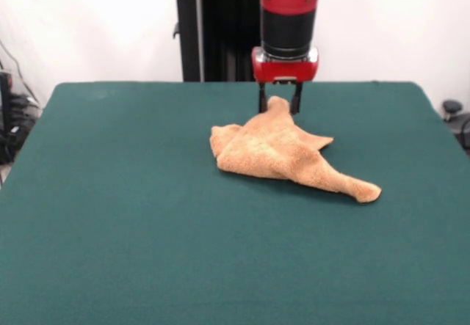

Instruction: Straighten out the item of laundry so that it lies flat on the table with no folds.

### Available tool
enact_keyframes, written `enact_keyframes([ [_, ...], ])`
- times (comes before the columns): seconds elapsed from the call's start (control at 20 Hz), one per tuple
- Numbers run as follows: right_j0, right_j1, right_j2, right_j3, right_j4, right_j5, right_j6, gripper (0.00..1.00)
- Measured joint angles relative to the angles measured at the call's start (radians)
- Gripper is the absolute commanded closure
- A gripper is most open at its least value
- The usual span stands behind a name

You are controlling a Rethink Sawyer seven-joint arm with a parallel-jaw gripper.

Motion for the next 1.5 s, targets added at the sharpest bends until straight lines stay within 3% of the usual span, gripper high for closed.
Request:
enact_keyframes([
  [0.5,0.013,0.055,-0.005,-0.016,0.0,-0.049,0.0,0.0],
  [1.5,0.025,0.053,-0.01,-0.021,0.0,-0.05,0.0,0.0],
])
